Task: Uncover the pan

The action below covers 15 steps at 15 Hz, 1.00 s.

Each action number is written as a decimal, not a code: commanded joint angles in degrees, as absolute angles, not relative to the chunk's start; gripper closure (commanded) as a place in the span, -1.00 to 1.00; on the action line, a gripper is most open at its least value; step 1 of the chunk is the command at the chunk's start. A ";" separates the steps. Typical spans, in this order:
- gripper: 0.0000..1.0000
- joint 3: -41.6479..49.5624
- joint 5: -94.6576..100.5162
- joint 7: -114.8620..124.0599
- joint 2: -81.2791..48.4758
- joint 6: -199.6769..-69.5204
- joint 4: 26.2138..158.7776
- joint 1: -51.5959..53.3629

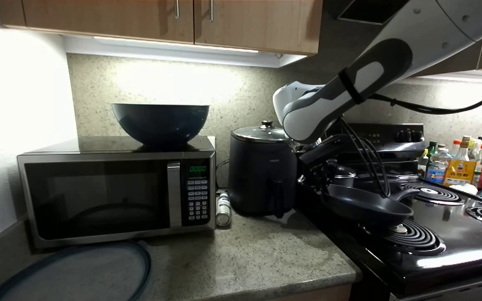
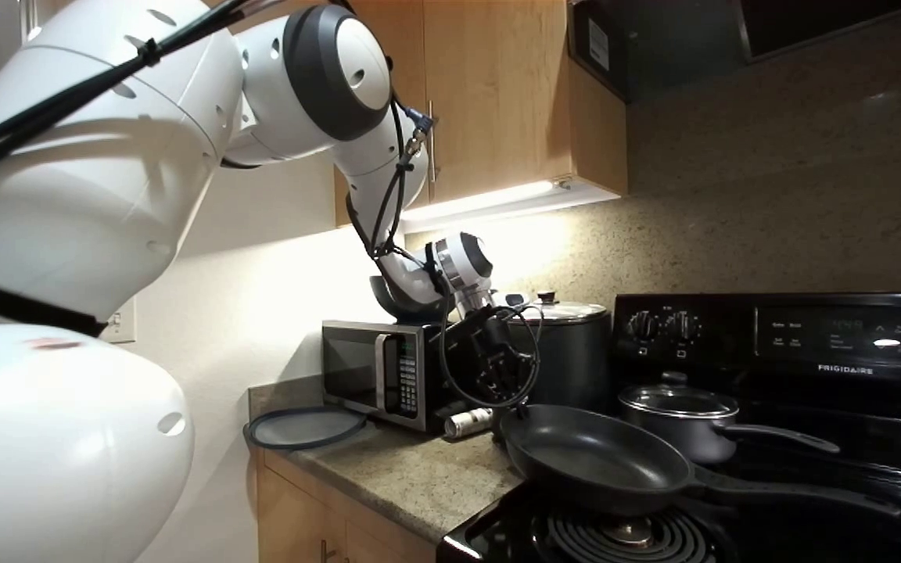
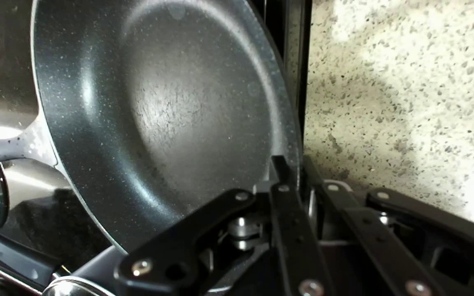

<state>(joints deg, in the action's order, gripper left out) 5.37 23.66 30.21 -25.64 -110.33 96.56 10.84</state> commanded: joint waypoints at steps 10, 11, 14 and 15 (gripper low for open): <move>0.88 -0.49 32.52 27.87 -36.16 -96.21 78.33 25.26; 0.82 -1.02 30.14 30.64 -34.28 -98.95 82.67 24.81; 0.82 -0.75 30.52 30.50 -36.26 -97.41 79.67 25.42; 0.82 -0.69 30.55 30.38 -36.33 -97.37 79.40 25.34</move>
